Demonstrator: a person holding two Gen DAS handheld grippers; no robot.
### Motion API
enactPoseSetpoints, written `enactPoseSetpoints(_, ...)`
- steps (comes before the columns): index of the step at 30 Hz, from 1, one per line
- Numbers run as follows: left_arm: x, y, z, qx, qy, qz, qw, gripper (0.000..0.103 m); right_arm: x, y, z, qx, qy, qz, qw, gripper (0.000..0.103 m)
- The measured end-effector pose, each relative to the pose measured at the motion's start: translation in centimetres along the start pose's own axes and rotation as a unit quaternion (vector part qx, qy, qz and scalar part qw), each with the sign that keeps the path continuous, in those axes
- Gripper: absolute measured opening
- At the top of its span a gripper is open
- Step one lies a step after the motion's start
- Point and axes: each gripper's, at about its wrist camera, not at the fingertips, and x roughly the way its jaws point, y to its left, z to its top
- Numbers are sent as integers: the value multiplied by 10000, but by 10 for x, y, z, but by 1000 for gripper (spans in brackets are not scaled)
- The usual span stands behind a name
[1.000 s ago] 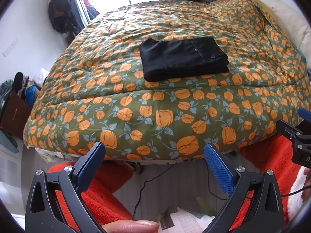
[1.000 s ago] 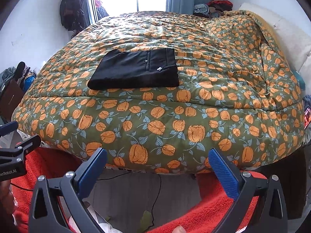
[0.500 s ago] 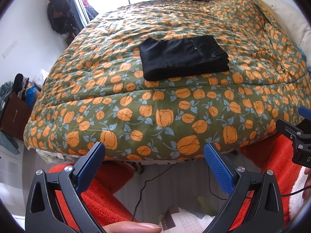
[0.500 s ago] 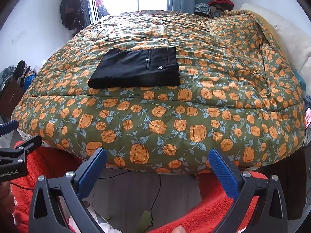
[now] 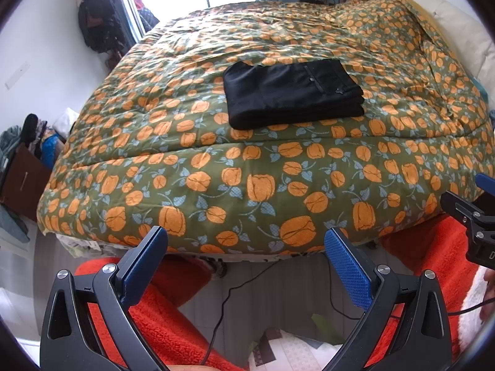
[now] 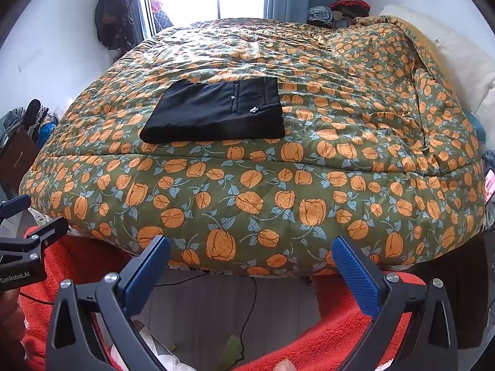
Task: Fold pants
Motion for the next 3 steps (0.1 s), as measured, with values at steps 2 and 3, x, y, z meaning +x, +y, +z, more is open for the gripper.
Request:
enactPoseSetpoints(2, -2, -1, -1, 31, -18, 5, 10000, 102, 0, 0, 0, 0, -1, -2, 10000, 103)
enactPoseSetpoints(3, -3, -1, -1, 41, -22, 9, 10000, 102, 0, 0, 0, 2, -2, -2, 10000, 103)
